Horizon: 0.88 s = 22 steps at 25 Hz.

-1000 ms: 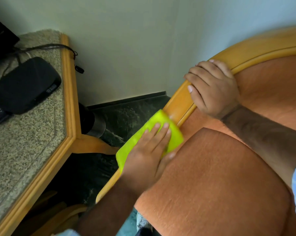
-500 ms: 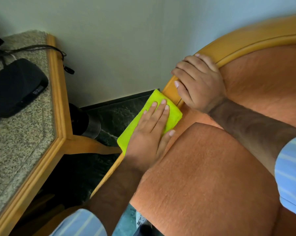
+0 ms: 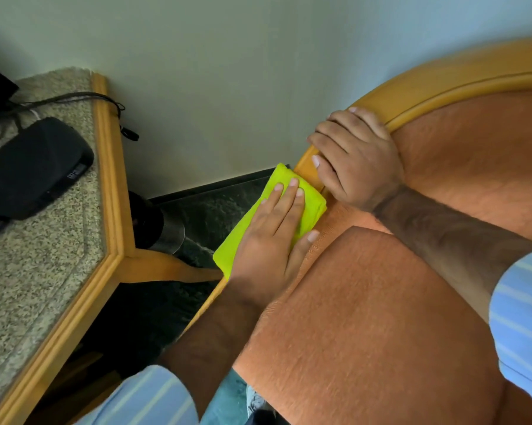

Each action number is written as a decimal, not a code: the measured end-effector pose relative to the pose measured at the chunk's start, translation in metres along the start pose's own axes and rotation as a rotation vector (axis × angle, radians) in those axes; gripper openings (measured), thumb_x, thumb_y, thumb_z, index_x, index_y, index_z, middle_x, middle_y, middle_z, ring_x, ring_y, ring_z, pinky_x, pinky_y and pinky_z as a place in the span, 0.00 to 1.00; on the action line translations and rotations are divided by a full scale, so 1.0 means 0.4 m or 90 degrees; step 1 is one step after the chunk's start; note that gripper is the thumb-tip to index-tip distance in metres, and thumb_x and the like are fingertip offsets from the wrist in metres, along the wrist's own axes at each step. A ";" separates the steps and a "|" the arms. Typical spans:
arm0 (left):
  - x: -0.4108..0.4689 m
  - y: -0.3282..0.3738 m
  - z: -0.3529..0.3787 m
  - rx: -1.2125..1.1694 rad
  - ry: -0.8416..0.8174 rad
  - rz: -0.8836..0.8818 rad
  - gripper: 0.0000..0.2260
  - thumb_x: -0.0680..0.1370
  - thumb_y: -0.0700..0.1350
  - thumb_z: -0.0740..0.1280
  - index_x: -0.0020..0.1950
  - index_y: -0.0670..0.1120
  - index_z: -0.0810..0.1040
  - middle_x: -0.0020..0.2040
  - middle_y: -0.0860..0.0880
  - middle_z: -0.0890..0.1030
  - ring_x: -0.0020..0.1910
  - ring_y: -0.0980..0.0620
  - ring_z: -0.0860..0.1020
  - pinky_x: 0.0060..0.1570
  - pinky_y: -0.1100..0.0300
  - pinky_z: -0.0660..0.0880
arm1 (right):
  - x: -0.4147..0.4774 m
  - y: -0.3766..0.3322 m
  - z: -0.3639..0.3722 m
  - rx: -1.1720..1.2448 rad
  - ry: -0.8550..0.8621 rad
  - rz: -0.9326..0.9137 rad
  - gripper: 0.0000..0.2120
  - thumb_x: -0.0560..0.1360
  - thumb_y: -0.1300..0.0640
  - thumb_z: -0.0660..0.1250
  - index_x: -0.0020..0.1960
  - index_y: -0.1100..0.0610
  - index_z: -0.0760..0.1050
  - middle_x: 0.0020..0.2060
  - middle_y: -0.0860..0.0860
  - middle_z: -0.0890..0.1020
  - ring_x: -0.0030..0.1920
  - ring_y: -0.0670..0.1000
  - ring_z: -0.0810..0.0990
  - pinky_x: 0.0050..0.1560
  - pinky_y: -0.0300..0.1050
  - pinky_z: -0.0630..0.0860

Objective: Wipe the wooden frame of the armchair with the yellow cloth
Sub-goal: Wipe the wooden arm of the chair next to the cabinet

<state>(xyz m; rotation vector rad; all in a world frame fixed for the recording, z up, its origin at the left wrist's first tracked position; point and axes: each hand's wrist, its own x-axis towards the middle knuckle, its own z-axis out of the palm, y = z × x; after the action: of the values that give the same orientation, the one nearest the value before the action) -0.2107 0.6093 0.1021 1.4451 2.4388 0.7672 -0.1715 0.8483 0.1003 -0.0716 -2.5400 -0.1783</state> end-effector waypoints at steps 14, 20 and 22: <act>-0.029 -0.014 -0.024 -0.005 -0.002 -0.039 0.26 0.85 0.54 0.58 0.80 0.42 0.66 0.82 0.47 0.63 0.83 0.51 0.57 0.81 0.63 0.52 | 0.001 0.000 0.000 0.002 0.000 0.009 0.17 0.85 0.50 0.57 0.62 0.57 0.79 0.59 0.53 0.84 0.64 0.59 0.81 0.75 0.58 0.69; -0.116 -0.043 -0.022 0.036 -0.035 -0.014 0.27 0.85 0.54 0.59 0.81 0.43 0.63 0.83 0.48 0.60 0.84 0.49 0.56 0.82 0.53 0.57 | 0.003 0.003 -0.009 0.010 -0.016 0.009 0.17 0.85 0.50 0.57 0.62 0.57 0.79 0.60 0.53 0.84 0.65 0.59 0.80 0.76 0.58 0.68; -0.221 -0.076 -0.020 0.085 -0.052 0.002 0.26 0.85 0.53 0.60 0.79 0.41 0.67 0.81 0.47 0.63 0.82 0.47 0.60 0.78 0.44 0.66 | 0.002 0.000 -0.006 0.010 -0.008 0.008 0.17 0.85 0.50 0.57 0.62 0.57 0.79 0.60 0.53 0.84 0.65 0.58 0.80 0.76 0.58 0.68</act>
<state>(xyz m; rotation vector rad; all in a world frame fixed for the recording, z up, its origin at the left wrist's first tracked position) -0.1929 0.5187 0.0852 1.4964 2.4674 0.5427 -0.1709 0.8478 0.1028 -0.0818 -2.5521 -0.1535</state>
